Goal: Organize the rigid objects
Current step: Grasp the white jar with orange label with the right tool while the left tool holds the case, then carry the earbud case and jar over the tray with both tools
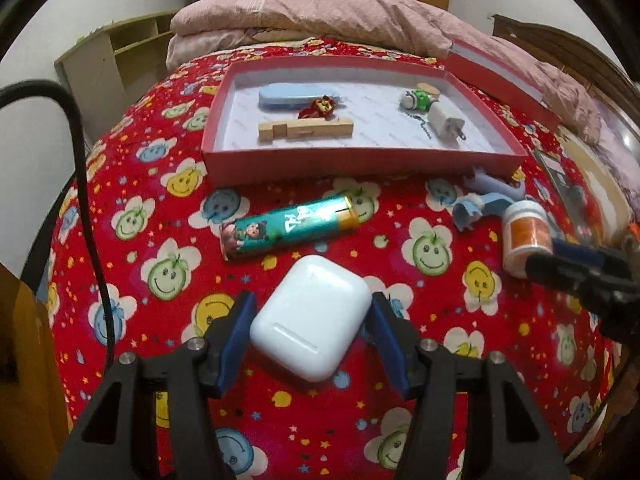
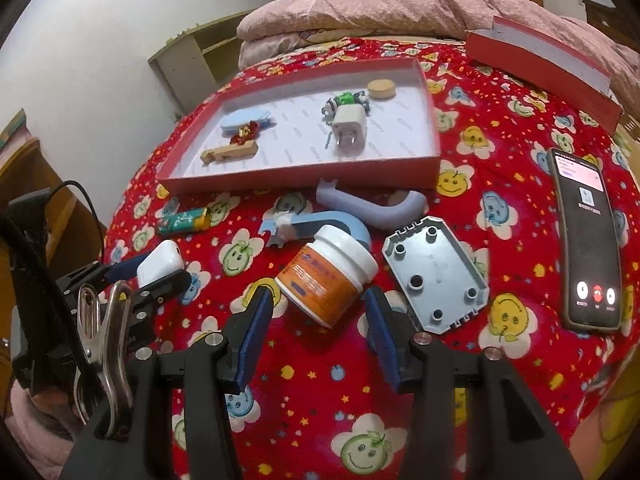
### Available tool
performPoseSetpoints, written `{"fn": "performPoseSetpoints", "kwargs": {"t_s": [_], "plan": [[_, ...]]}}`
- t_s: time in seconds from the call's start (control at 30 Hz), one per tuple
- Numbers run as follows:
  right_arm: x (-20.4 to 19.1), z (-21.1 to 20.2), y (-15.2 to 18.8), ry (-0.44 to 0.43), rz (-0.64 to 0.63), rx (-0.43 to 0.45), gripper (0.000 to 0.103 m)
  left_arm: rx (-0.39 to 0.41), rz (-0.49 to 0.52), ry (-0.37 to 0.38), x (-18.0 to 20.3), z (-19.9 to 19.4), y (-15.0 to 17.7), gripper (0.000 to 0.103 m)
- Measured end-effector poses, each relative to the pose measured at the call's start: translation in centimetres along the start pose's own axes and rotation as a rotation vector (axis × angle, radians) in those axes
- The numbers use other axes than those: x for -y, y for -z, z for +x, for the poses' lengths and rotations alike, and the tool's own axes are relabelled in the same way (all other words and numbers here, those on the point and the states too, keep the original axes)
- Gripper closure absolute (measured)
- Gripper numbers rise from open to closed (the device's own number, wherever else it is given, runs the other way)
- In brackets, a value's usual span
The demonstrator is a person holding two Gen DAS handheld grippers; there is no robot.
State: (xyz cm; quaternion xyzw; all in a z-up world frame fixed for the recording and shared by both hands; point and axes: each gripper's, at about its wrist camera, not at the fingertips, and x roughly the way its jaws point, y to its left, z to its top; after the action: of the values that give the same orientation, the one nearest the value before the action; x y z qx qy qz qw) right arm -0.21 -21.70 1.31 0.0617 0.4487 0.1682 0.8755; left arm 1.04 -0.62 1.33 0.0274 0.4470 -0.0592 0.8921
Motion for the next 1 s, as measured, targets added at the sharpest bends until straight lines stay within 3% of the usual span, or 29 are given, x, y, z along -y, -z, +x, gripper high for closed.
{"fn": "performPoseSetpoints", "kwargs": {"t_s": [0.27, 0.63, 1.0], "plan": [[0.1, 1.3, -0.3, -0.021, 0.042, -0.014, 0.053, 0.014, 0.004, 0.001, 0.0, 0.0, 0.0, 0.042], [0.0, 2.5, -1.2, -0.061, 0.116, 0.002, 0.044, 0.019, 0.018, -0.006, 0.2, 0.2, 0.0, 0.042], [-0.5, 2.6, -1.0, -0.033, 0.092, 0.038, 0.048, 0.016, 0.014, -0.01, 0.2, 0.3, -0.1, 0.041]]}}
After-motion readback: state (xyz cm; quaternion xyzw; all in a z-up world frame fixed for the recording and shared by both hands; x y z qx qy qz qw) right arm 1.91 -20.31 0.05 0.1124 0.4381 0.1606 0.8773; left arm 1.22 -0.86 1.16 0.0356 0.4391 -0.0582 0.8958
